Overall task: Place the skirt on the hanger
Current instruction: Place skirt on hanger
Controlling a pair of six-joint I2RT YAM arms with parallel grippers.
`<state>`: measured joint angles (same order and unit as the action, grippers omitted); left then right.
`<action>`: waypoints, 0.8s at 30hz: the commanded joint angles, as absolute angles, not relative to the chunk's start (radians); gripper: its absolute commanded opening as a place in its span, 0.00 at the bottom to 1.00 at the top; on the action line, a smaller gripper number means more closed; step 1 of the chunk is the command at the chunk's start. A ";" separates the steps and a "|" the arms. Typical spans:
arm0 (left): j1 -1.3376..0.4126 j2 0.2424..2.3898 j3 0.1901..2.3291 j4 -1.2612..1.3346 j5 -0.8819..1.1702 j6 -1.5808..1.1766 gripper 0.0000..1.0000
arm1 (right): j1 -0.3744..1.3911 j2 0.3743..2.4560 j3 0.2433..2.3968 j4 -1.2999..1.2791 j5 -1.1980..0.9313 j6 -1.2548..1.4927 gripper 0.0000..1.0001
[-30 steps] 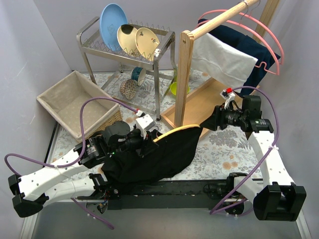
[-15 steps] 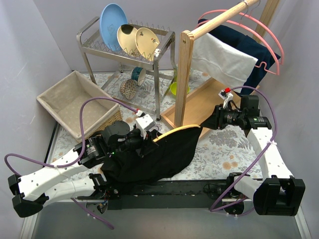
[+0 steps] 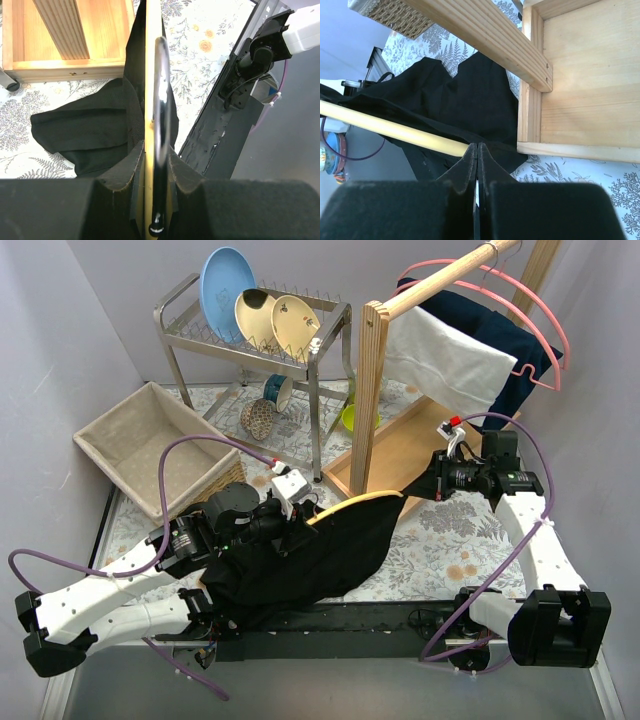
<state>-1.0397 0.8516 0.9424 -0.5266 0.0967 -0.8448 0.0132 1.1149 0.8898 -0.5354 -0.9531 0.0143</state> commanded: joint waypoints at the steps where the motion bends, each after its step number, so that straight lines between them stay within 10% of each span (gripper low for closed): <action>1: -1.037 0.847 0.999 -0.524 0.078 -0.816 0.00 | 0.011 1.092 0.959 -0.558 -1.009 -0.023 0.01; 24: -1.037 1.051 1.083 -0.830 -0.032 -0.758 0.00 | -0.310 0.983 1.058 -0.410 -1.104 0.026 0.01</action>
